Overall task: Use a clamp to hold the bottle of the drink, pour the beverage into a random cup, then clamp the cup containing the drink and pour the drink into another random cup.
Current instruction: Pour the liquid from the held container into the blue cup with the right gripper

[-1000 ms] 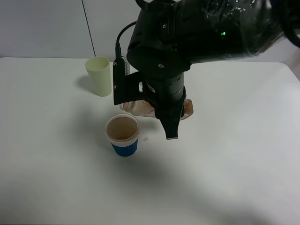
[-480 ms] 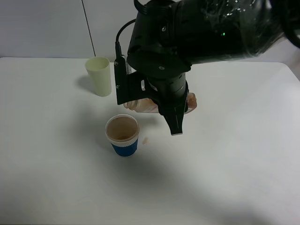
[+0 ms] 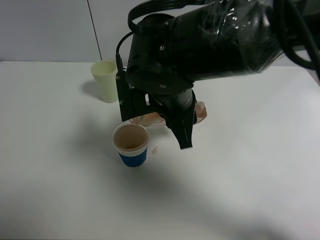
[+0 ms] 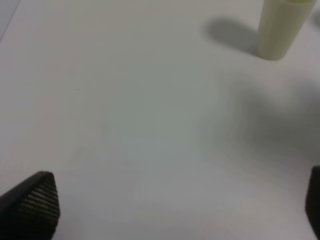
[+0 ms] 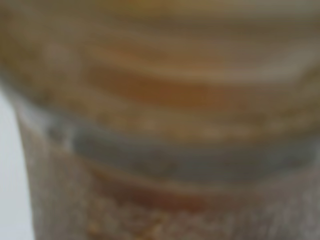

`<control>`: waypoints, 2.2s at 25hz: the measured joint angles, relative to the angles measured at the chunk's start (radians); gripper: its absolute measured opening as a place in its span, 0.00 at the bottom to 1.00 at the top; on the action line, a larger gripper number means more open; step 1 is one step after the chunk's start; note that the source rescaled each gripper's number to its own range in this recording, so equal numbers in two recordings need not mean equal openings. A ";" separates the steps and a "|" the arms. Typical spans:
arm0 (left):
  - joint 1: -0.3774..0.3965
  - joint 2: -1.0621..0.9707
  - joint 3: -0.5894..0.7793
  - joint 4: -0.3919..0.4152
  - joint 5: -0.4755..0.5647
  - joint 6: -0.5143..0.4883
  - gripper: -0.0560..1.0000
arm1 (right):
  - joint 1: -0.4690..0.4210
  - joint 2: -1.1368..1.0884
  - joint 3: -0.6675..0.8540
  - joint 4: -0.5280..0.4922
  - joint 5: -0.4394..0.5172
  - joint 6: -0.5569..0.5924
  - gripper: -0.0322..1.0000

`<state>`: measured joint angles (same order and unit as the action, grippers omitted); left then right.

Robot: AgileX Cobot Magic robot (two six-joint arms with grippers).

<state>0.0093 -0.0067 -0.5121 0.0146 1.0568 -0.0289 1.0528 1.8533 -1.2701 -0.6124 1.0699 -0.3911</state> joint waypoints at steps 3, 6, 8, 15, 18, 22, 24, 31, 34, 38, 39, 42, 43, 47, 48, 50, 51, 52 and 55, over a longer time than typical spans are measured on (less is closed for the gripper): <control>0.000 0.000 0.000 0.000 0.000 0.000 1.00 | 0.010 0.014 0.000 -0.007 0.007 0.000 0.05; 0.000 0.000 0.000 0.000 0.000 0.000 1.00 | 0.014 0.024 0.000 -0.020 0.010 0.003 0.05; 0.000 0.000 0.000 0.000 0.000 0.000 1.00 | 0.016 0.027 0.000 -0.030 0.011 0.011 0.05; 0.000 0.000 0.000 0.000 0.000 0.000 1.00 | 0.022 0.036 0.000 -0.073 0.037 0.028 0.05; 0.000 0.000 0.000 0.000 0.000 0.000 1.00 | 0.023 0.036 0.000 -0.087 0.043 0.034 0.05; 0.000 0.000 0.000 0.000 0.000 0.000 1.00 | 0.034 0.036 0.000 -0.109 0.043 0.045 0.05; 0.000 0.000 0.000 0.000 0.000 0.000 1.00 | 0.037 0.036 0.000 -0.109 0.043 0.050 0.05; 0.000 0.000 0.000 0.000 0.000 0.000 1.00 | 0.046 0.036 -0.012 -0.133 0.043 0.058 0.05; 0.000 0.000 0.000 0.000 0.000 0.000 1.00 | 0.056 0.036 -0.041 -0.149 0.050 0.073 0.05; 0.000 0.000 0.000 0.000 0.000 0.000 1.00 | 0.059 0.056 -0.055 -0.157 0.069 0.075 0.05; 0.000 0.000 0.000 0.000 0.000 0.000 1.00 | 0.059 0.062 -0.056 -0.157 0.069 0.076 0.05; 0.000 0.000 0.000 0.000 0.000 0.000 1.00 | 0.068 0.074 -0.056 -0.155 0.069 0.076 0.05; 0.000 0.000 0.000 0.000 0.000 0.000 1.00 | 0.071 0.074 -0.056 -0.155 0.069 0.076 0.05; 0.000 0.000 0.000 0.000 0.000 0.000 1.00 | 0.080 0.074 -0.057 -0.156 0.078 0.076 0.05; 0.000 0.000 0.000 0.000 0.000 0.000 1.00 | 0.081 0.074 -0.057 -0.156 0.085 0.076 0.05; 0.000 0.000 0.000 0.000 0.000 0.000 1.00 | 0.082 0.074 -0.057 -0.156 0.094 0.076 0.05; 0.000 0.000 0.000 0.000 0.000 0.000 1.00 | 0.082 0.074 -0.057 -0.157 0.094 0.076 0.05; 0.000 0.000 0.000 0.000 0.000 0.000 1.00 | 0.082 0.074 -0.057 -0.158 0.094 0.074 0.05; 0.000 0.000 0.000 0.000 0.000 0.000 1.00 | 0.083 0.074 -0.057 -0.162 0.095 0.062 0.05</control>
<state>0.0093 -0.0067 -0.5121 0.0146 1.0568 -0.0289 1.1359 1.9275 -1.3276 -0.7746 1.1647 -0.3287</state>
